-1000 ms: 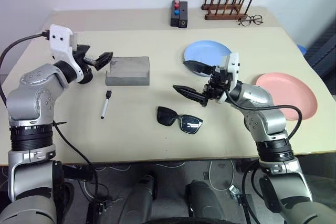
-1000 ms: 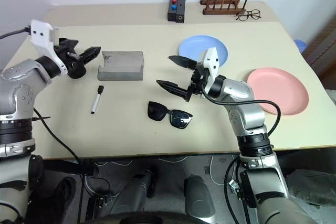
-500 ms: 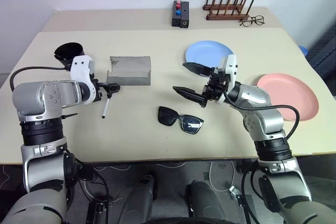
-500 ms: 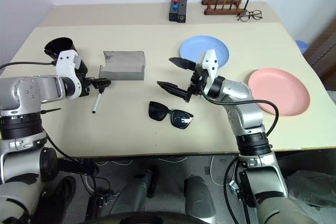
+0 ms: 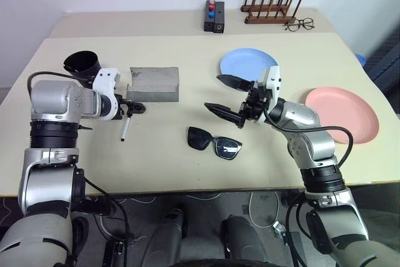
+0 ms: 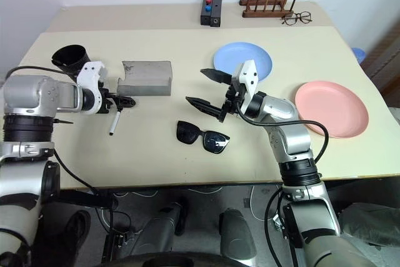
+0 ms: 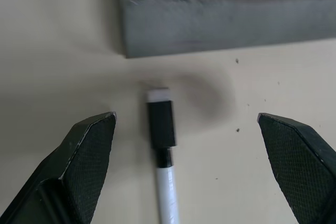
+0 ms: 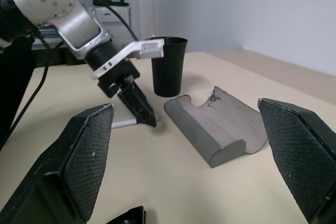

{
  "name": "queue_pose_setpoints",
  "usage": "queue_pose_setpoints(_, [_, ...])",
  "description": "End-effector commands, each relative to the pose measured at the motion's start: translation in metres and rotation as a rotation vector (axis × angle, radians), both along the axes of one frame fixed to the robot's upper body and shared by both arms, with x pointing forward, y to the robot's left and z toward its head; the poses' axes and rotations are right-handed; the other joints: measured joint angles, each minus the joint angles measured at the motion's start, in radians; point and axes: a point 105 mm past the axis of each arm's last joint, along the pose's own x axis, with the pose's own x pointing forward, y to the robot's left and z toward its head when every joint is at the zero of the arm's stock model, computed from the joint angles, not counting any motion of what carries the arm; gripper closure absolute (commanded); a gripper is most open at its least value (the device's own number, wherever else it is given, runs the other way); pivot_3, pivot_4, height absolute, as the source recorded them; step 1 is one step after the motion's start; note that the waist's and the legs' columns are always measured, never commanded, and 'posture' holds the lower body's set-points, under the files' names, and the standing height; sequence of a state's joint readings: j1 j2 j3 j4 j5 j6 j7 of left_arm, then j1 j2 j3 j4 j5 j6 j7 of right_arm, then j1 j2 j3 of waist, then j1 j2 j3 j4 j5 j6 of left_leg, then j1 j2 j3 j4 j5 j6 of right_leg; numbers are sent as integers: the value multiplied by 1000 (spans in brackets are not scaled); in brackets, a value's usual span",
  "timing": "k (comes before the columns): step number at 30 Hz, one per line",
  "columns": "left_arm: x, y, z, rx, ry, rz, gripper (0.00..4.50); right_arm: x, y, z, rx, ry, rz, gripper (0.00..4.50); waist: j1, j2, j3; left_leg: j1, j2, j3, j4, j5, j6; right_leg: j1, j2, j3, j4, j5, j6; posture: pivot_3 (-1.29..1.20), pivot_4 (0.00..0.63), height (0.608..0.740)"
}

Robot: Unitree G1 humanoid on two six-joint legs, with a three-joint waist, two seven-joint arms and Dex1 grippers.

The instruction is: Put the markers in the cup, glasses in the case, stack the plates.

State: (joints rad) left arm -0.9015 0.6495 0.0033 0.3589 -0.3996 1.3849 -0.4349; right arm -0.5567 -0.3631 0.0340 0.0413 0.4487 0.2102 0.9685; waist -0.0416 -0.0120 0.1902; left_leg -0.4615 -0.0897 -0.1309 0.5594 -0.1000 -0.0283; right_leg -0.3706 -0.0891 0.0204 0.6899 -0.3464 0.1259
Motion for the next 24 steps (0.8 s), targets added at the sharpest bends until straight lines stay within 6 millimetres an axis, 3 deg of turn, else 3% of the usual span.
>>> queue_pose_setpoints(1, [10,10,17,29,-61,11,27,-5,0,7,15,-37,1,0,0,0,0,0,0,0,0,0,0,0,0,0,0,0,0,0,150,740])
queue_pose_setpoints(10, [18,11,7,40,-56,33,27,-4,-1,5,3,-33,-9,0,1,0,0,0,0,0,0,0,0,0,0,0,0,0,0,0,150,740])
queue_pose_setpoints(14, [14,10,0,42,-36,22,1302,-4,-1,5,1,-34,-11,0,0,0,0,0,0,0,0,0,0,0,0,0,0,0,0,0,150,740])
queue_pose_setpoints(20, [8,4,-4,34,-14,-11,4399,-4,-1,5,-1,-33,-13,0,1,0,0,0,0,0,0,0,0,0,0,0,0,0,0,0,150,740])
queue_pose_setpoints(24, [6,3,-4,32,-13,-24,4460,-4,0,4,-2,-33,-14,0,0,0,0,0,0,0,0,0,0,0,0,0,0,0,0,0,150,740])
